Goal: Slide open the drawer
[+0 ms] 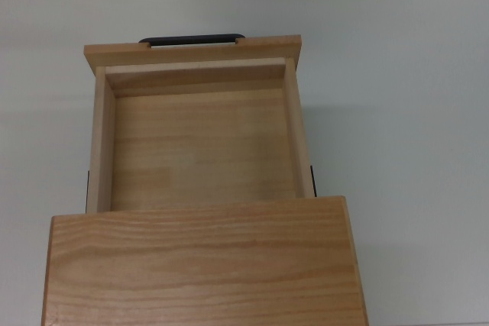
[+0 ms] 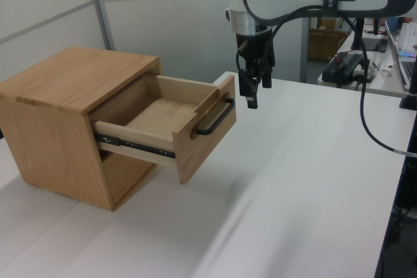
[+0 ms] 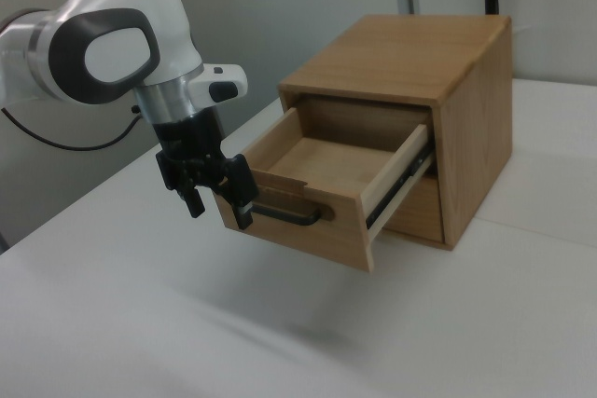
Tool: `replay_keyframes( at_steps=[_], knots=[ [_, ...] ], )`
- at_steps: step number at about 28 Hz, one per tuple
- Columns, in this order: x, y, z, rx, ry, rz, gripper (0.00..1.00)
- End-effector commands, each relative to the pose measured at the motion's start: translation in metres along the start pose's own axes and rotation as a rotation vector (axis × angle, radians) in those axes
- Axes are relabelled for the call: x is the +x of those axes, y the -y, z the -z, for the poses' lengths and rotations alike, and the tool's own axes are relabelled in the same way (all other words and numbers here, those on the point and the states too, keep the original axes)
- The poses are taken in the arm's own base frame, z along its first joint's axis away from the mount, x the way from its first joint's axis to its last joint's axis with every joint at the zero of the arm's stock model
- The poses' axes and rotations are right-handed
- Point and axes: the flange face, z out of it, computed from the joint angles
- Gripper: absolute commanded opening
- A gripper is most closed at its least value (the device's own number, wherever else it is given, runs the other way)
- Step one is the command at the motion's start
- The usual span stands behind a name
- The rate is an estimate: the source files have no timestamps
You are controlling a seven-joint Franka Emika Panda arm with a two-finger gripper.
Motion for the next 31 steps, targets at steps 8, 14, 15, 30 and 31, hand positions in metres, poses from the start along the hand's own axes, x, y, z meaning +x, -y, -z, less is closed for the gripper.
replay_keyframes(
  at_steps=[8,14,15,30,31],
  knots=[
    [0.0011,0.0019,0.0021,0.007,0.023,0.012,1.00],
    [0.0011,0.0019,0.0021,0.007,0.023,0.013,1.00],
    [0.0011,0.0019,0.0021,0.007,0.023,0.013,1.00],
    [0.0013,0.0000,0.0022,0.005,0.021,-0.011,1.00],
    [0.0013,0.0000,0.0022,0.005,0.021,-0.020,1.00]
  ],
)
